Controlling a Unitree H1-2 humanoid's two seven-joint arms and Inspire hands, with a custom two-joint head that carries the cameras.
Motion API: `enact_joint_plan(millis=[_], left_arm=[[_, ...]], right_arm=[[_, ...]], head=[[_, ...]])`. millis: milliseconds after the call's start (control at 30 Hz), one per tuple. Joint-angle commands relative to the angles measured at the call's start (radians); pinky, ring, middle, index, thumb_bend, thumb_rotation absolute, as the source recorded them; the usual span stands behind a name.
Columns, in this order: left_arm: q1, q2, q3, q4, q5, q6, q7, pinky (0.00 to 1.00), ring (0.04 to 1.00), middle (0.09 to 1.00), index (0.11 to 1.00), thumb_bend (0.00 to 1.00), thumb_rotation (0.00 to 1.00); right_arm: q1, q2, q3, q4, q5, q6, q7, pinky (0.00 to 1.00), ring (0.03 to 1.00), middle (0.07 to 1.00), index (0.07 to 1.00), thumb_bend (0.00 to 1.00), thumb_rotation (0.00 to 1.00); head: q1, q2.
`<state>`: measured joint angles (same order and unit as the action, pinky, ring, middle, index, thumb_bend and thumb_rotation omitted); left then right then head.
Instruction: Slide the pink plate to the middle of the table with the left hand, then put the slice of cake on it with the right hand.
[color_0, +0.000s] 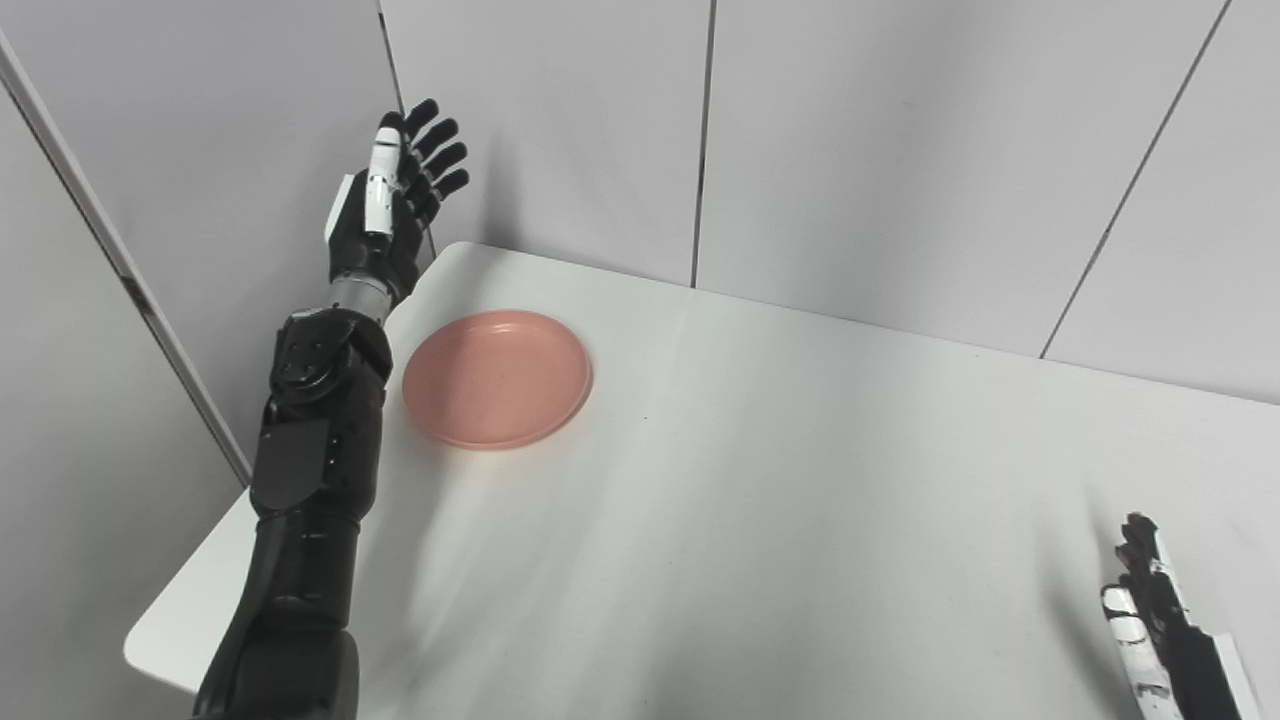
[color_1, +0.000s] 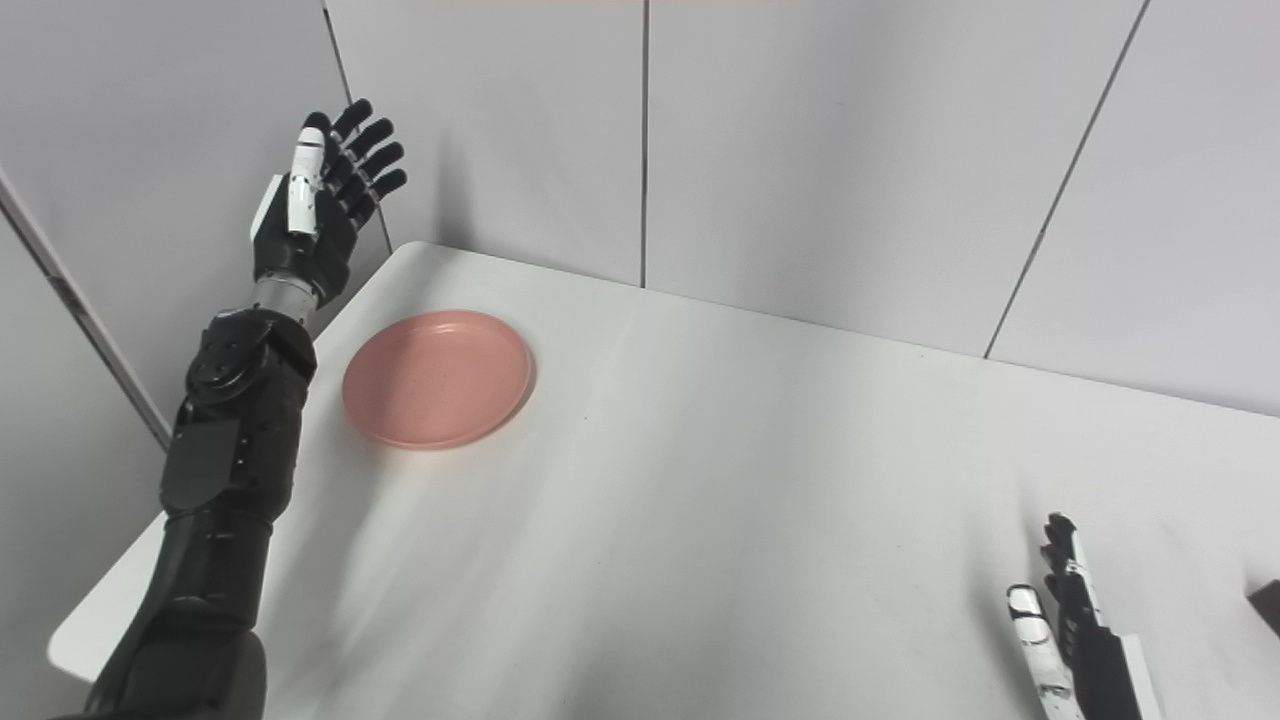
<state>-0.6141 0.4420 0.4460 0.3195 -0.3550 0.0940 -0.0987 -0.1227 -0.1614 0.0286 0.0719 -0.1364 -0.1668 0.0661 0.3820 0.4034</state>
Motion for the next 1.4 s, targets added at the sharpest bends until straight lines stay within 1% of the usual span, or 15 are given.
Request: enact_joint_plan(millis=[0,267,400,567,867,1133,1200,1367], left_arm=[[-0.034,0.046,0.01,-0.002,-0.011,-0.048,-0.004,0.85,0.878,0.884,0.865,0.4,1.0],[-0.036,0.071,0.02,0.073,-0.015,-0.06,-0.014,0.86,0.869,0.878,0.856,0.38,1.0],[-0.035,0.082,0.022,0.104,-0.021,-0.067,-0.016,0.86,0.873,0.881,0.861,0.38,1.0],[-0.035,0.08,0.025,0.124,-0.024,-0.06,0.001,0.85,0.859,0.865,0.849,0.38,1.0],[-0.034,0.079,0.033,0.179,-0.039,-0.074,-0.003,0.84,0.865,0.866,0.85,0.38,1.0],[-0.022,0.078,0.03,0.187,-0.025,-0.065,0.014,0.85,0.875,0.88,0.859,0.38,1.0],[-0.021,0.078,0.03,0.194,-0.026,-0.067,0.014,0.85,0.877,0.882,0.862,0.39,1.0],[-0.022,0.078,0.025,0.224,-0.019,-0.076,0.016,0.84,0.874,0.882,0.862,0.38,1.0]], right_arm=[[0.034,0.01,0.006,0.031,0.014,-0.005,0.001,0.99,0.99,0.995,0.997,0.38,1.0],[0.037,0.005,0.004,0.022,0.017,-0.001,0.004,0.99,0.991,0.995,0.996,0.36,1.0],[0.039,0.003,0.005,0.018,0.018,-0.001,0.006,1.0,0.992,0.999,0.999,0.37,1.0],[0.04,0.005,0.0,0.014,0.036,0.008,0.009,1.0,0.99,0.998,0.998,0.35,1.0],[0.045,0.003,-0.002,-0.003,0.035,0.014,0.012,1.0,0.988,0.995,0.995,0.35,1.0],[0.045,-0.003,-0.002,-0.009,0.028,0.014,0.012,1.0,0.988,0.994,0.994,0.34,1.0],[0.049,-0.004,-0.002,-0.02,0.025,0.025,0.012,1.0,0.989,0.995,0.994,0.34,1.0],[0.049,-0.006,-0.005,-0.021,0.034,0.026,0.017,1.0,0.989,0.995,0.992,0.34,1.0]], head=[[0.005,0.003],[0.009,0.012],[0.012,0.019],[0.013,0.021],[0.019,0.03],[0.023,0.038],[0.024,0.04],[0.029,0.044]])
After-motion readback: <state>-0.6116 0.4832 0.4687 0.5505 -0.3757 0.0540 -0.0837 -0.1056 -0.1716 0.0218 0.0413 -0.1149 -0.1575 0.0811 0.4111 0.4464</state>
